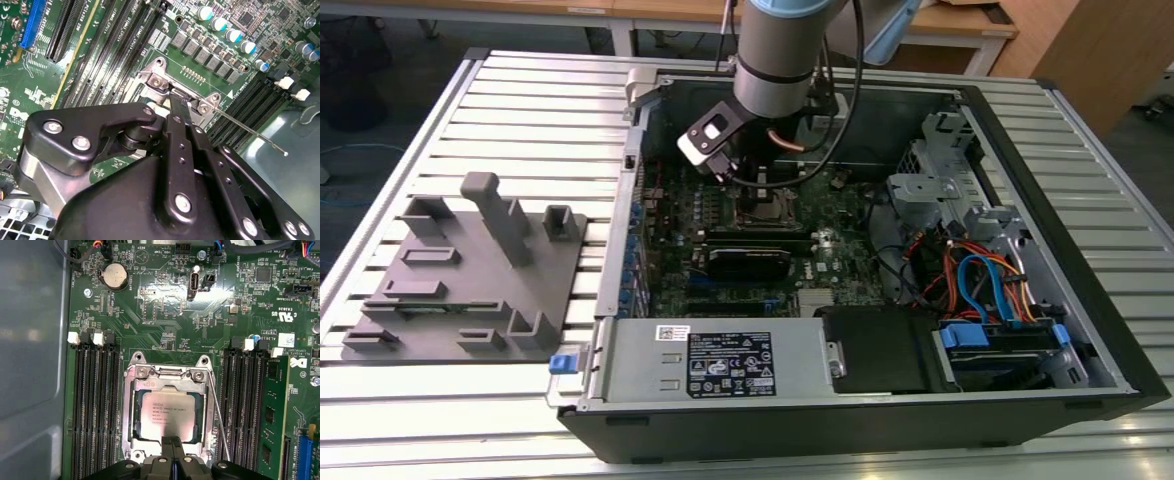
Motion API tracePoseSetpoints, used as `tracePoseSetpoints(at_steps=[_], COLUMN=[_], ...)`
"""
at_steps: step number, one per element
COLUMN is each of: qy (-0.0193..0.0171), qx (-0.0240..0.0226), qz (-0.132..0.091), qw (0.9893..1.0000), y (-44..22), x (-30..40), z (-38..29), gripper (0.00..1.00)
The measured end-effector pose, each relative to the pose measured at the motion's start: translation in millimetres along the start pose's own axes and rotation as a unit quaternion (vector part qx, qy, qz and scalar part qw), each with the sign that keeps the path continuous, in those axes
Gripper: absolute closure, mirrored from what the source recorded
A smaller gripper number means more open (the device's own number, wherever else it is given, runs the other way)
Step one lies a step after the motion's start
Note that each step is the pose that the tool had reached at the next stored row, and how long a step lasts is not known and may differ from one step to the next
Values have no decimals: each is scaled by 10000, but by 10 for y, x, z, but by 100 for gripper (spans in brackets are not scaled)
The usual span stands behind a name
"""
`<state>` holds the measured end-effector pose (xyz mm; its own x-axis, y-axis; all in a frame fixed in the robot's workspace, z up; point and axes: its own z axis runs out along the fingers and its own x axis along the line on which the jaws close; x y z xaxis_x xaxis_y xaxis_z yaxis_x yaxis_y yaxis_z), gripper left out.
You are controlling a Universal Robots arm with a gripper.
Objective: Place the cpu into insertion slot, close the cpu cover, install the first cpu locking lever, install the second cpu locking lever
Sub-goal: 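Close the cpu cover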
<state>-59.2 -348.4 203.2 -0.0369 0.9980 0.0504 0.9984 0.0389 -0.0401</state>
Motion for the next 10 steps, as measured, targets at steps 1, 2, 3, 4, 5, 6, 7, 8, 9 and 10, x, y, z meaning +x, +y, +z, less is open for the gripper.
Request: tracePoseSetpoints(at_steps=[1, 2, 3, 4, 5, 6, 7, 8, 9, 10], qy=[0, 0, -1, -1, -2, -2, -2, -1, -1, -1], qx=[0, 0, 1, 1, 1, 1, 1, 1, 0, 1], qz=[0, 0, -1, -1, 0, 0, 0, 0, 0, 0], qw=[10000, 10000, 10000, 10000, 10000, 10000, 10000, 10000, 10000, 10000], y=[0, 0, 1, 5, 12, 22, 35, 51, 72, 91], x=[0, 0, 0, -1, -1, -1, -2, -2, -3, -4], z=[0, 0, -1, -2, -2, -3, -3, -3, -4, -5], gripper=[89, 89, 89, 89, 89, 89, 89, 89, 89, 89])
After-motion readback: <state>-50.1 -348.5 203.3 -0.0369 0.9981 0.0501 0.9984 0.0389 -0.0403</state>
